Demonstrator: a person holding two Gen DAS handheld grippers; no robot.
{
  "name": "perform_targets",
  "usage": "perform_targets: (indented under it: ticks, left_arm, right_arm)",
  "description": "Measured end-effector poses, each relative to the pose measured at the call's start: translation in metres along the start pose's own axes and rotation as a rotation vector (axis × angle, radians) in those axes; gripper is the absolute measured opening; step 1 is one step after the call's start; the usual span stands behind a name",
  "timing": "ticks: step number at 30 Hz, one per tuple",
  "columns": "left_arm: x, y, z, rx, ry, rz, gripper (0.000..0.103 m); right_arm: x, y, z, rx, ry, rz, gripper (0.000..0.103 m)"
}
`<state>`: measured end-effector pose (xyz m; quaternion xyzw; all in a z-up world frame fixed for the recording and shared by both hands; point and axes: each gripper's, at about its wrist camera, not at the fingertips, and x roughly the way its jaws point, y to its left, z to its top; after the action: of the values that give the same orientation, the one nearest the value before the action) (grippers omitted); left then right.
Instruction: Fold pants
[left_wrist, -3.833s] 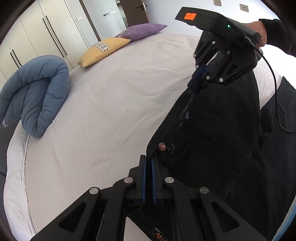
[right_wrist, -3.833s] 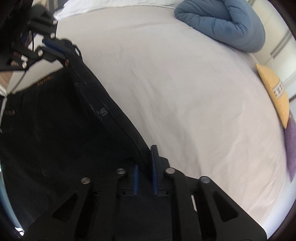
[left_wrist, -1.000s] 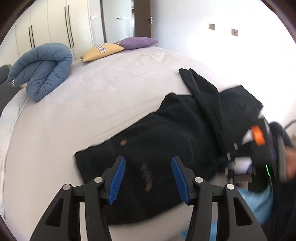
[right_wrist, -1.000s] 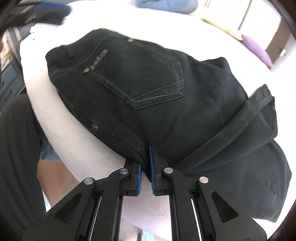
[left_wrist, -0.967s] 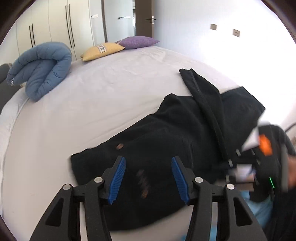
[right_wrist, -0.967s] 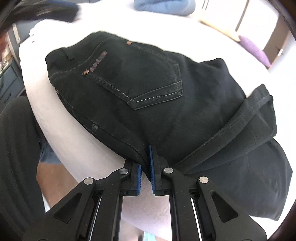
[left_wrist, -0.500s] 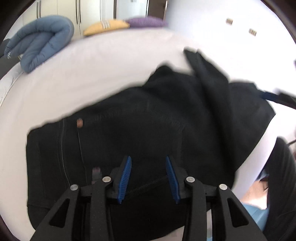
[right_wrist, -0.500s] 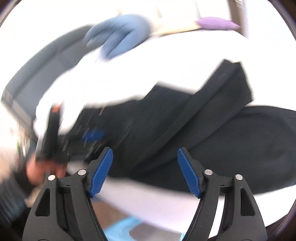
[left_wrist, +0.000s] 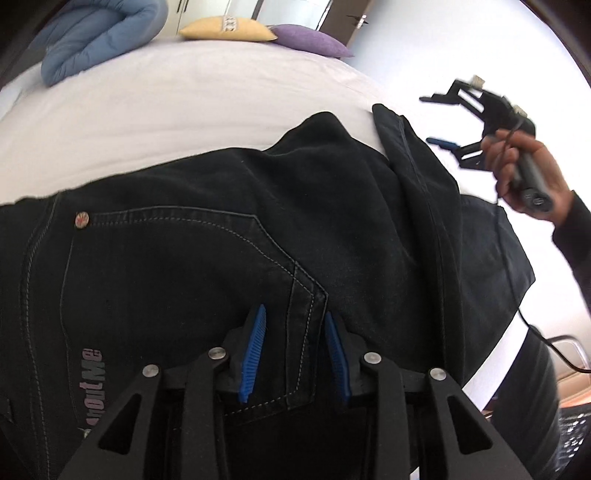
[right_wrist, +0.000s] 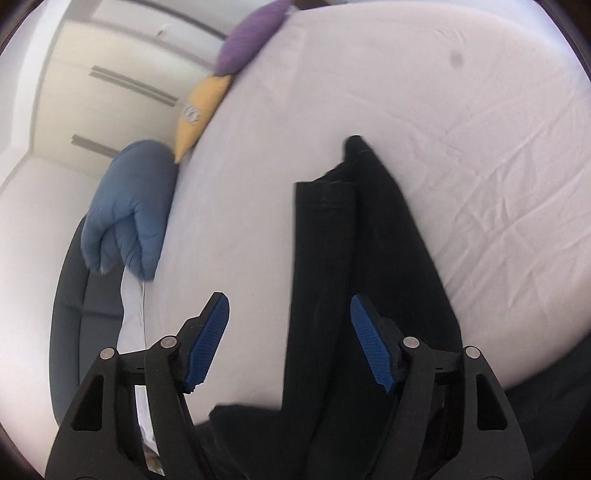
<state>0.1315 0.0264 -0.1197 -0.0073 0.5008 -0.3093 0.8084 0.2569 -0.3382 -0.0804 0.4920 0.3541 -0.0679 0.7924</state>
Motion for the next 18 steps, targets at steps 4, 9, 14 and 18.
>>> perform_targets:
  ticks: [4,9,14,18]
  left_arm:
    - [0.001,-0.001,-0.001,0.005,0.007,0.001,0.034]
    - [0.004,-0.001,-0.001,-0.012,0.009,-0.010,0.034]
    - [0.004,0.002,-0.003,-0.019,0.008,-0.016,0.034]
    - [0.006,0.002,-0.004,-0.017,0.009,-0.012,0.034]
  right_arm:
    - [0.033,-0.021,0.004,0.079,0.022,-0.025,0.067]
    - [0.078,-0.029,0.020,0.095,0.025,-0.008,0.067]
    - [0.108,-0.029,0.038,0.100,0.017,0.015,0.055]
    - [0.121,-0.026,0.048,0.086,0.049,0.017,0.025]
